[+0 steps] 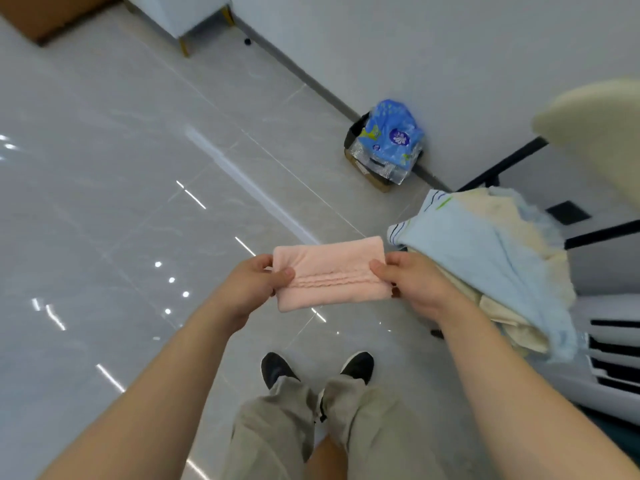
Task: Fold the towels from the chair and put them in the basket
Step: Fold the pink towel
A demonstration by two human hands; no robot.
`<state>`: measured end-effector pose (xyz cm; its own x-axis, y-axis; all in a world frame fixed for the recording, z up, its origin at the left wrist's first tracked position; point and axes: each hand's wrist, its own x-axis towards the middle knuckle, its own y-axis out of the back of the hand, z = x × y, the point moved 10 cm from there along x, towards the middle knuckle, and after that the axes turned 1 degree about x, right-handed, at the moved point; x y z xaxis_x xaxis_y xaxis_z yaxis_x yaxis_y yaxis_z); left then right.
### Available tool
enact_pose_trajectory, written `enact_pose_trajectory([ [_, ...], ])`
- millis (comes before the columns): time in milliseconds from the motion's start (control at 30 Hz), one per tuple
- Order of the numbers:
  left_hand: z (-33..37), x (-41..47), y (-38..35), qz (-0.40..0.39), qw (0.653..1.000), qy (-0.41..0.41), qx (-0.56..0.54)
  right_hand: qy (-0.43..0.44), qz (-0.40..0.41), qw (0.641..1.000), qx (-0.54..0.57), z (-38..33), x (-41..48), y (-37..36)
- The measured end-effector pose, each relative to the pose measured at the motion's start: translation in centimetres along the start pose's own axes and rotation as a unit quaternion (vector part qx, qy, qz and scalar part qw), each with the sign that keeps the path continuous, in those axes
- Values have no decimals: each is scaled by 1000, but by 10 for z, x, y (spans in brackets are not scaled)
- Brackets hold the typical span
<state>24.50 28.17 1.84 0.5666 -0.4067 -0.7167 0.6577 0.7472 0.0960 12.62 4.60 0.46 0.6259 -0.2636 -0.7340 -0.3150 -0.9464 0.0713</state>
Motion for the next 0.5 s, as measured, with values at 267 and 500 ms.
enact_pose_trajectory([
  [267,116,-152,83,12,998,15,-52,43,-41,996,-74,-177,-140,-51],
  [500,179,-169,125,-6,990,-14,-141,106,-38,993,-45,-260,-155,-65],
])
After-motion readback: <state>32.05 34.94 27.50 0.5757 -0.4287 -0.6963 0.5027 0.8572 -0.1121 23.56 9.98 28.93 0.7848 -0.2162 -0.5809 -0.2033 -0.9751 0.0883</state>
